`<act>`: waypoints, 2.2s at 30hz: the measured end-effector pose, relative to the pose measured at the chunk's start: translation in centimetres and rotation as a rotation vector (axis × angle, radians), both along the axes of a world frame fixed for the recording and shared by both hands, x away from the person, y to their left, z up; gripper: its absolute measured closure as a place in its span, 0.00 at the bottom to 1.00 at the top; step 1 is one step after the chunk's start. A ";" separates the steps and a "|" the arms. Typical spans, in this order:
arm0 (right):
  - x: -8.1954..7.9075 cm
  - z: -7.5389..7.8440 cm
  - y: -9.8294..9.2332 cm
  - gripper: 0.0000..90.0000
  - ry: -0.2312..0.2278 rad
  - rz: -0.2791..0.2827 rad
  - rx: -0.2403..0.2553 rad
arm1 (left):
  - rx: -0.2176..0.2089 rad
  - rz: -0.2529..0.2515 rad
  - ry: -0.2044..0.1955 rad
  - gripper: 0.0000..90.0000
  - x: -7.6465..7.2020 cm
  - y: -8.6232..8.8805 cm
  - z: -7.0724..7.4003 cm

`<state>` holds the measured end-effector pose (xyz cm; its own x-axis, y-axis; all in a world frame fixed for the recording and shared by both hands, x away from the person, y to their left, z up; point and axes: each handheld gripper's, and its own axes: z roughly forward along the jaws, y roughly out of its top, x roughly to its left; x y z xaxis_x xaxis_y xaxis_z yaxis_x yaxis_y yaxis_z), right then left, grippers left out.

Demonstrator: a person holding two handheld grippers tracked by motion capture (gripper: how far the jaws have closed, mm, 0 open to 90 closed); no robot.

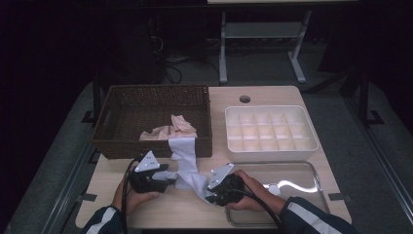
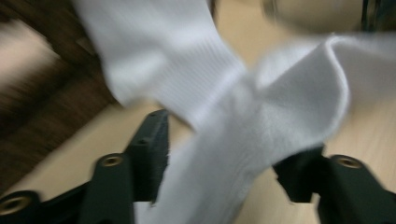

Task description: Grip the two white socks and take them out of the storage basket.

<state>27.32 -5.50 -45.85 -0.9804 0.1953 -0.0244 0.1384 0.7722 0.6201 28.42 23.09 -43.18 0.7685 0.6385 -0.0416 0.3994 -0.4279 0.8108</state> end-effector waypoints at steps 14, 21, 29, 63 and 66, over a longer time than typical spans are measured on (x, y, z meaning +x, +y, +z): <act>0.0 0.4 -2.5 0.78 0.046 0.016 -0.055 | -0.053 0.115 0.029 0.31 3.1 -2.9 -0.9; -0.5 0.4 -2.5 0.75 0.006 0.019 -0.055 | -0.055 0.144 0.026 0.46 4.0 -3.8 -1.2; -0.9 0.4 -2.7 0.67 -0.029 0.013 -0.067 | -0.149 0.217 -0.013 0.36 2.0 -2.7 0.5; -0.8 0.1 -2.9 0.61 -0.012 0.028 -0.022 | -0.322 -0.023 -0.311 0.98 -1.3 -2.0 7.0; -0.7 0.1 -2.9 0.60 -0.005 0.024 -0.021 | -0.280 -0.135 -0.288 0.98 -2.5 -2.6 6.7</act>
<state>26.65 -8.42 -45.79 -0.9847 0.1713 -0.0327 0.1170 0.7879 0.6045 25.90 20.49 -36.50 0.8503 0.5254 0.0296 0.0945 -0.2078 0.9736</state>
